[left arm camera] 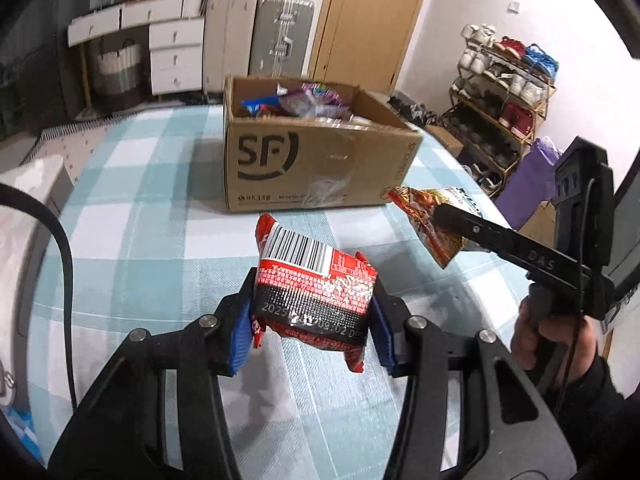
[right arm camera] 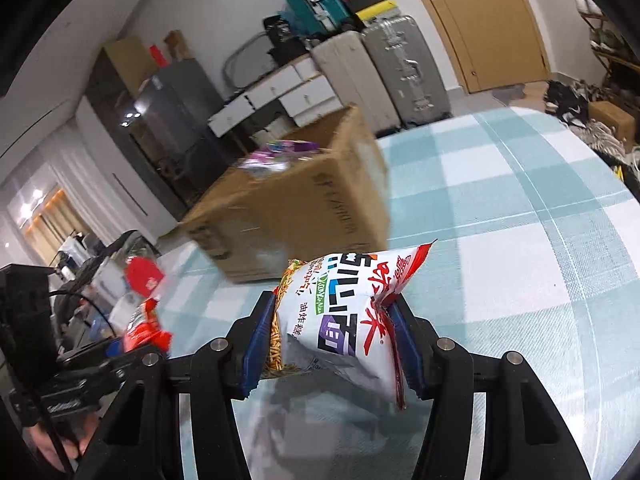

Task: Organize snacks
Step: 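Carry the chocolate bar and noodle bag over the box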

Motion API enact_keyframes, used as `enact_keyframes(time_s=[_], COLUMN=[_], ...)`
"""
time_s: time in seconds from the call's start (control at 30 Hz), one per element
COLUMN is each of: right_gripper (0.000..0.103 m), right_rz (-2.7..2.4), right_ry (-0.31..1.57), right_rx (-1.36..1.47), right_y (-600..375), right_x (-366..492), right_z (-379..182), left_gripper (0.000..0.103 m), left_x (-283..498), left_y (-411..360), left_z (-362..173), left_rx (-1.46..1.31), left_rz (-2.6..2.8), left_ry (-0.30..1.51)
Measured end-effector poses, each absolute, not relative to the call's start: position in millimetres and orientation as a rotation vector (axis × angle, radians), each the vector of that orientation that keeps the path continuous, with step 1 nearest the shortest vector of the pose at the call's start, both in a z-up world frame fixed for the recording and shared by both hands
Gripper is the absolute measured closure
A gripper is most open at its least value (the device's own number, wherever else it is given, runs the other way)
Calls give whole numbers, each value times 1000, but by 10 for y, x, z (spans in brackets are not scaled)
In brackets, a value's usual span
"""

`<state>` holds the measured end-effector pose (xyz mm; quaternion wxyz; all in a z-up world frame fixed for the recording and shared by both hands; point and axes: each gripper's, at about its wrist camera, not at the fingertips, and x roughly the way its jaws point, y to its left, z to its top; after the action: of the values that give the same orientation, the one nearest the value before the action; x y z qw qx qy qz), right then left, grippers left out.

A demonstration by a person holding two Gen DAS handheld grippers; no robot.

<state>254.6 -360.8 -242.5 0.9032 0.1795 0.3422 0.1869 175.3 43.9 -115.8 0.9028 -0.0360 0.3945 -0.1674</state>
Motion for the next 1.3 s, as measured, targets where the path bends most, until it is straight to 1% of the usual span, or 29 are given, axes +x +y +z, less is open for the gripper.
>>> enact_keyframes(time_s=[0.23, 0.43, 0.6, 0.63, 0.7, 0.77, 0.87, 1.13, 1.3], right_gripper=[47, 47, 47, 47, 47, 47, 47, 47, 47], right_rz=[454, 483, 515, 525, 532, 541, 529, 543, 524], right_ry=[645, 592, 540, 518, 510, 496, 475, 425, 428], right_rx=[340, 317, 261, 245, 239, 226, 199, 188, 213], right_y=[-3470, -3389, -3292, -3261, -3254, -3230, -3191, -3175, -3233], right_x=[2150, 1848, 1651, 1581, 1562, 1522, 1500, 1590, 1832], right_z=[-1989, -1543, -1135, -964, -890, -735, -465, -46, 143], left_gripper=[56, 56, 56, 56, 56, 56, 56, 56, 56], left_x=[1494, 1216, 1072, 1051, 1037, 1033, 1150, 1319, 1625], left_y=[474, 572, 718, 766, 846, 920, 1029, 1050, 1034], left_z=[-809, -402, -53, 33, 171, 301, 435, 855, 1072], left_rx=[-41, 11, -12, -25, -49, -79, -165, -132, -145], left_rz=[-320, -313, -300, -299, -300, -319, -373, -371, -348], left_ry=[744, 675, 650, 646, 640, 646, 700, 685, 697])
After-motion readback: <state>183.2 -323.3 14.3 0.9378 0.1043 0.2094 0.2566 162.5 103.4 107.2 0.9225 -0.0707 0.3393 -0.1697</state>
